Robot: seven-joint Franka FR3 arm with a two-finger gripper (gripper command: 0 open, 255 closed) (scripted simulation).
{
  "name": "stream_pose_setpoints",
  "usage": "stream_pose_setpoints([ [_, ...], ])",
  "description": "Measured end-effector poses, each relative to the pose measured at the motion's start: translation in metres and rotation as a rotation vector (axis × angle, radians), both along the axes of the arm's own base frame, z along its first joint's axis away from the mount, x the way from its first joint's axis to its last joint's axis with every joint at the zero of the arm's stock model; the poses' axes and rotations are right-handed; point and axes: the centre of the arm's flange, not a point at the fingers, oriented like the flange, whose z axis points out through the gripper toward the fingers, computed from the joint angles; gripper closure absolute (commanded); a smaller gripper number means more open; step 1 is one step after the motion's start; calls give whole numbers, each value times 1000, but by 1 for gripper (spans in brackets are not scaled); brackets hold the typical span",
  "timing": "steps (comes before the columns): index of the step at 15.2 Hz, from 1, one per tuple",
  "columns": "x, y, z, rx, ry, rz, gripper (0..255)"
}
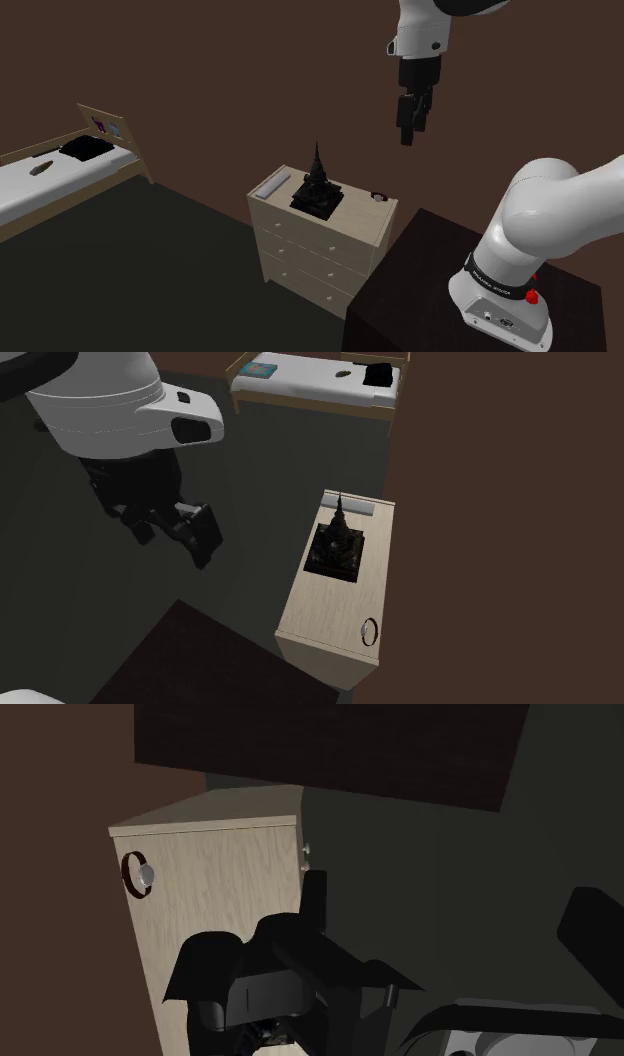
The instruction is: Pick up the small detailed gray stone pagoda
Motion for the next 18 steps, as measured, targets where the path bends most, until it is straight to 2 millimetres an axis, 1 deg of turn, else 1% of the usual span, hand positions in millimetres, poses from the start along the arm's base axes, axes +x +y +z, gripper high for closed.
stream_pose_setpoints([
  [1, 0, 0, 0, 0, 0, 0, 0],
  [3, 16, -6, -5, -6, 17, 21, 0],
  [7, 68, -20, -22, -25, 70, 88, 0],
  [13, 144, -41, -55, -55, 156, 194, 0],
  [16, 185, -50, -79, -70, 199, 248, 0],
  [18, 209, -53, -92, -80, 228, 283, 0],
])
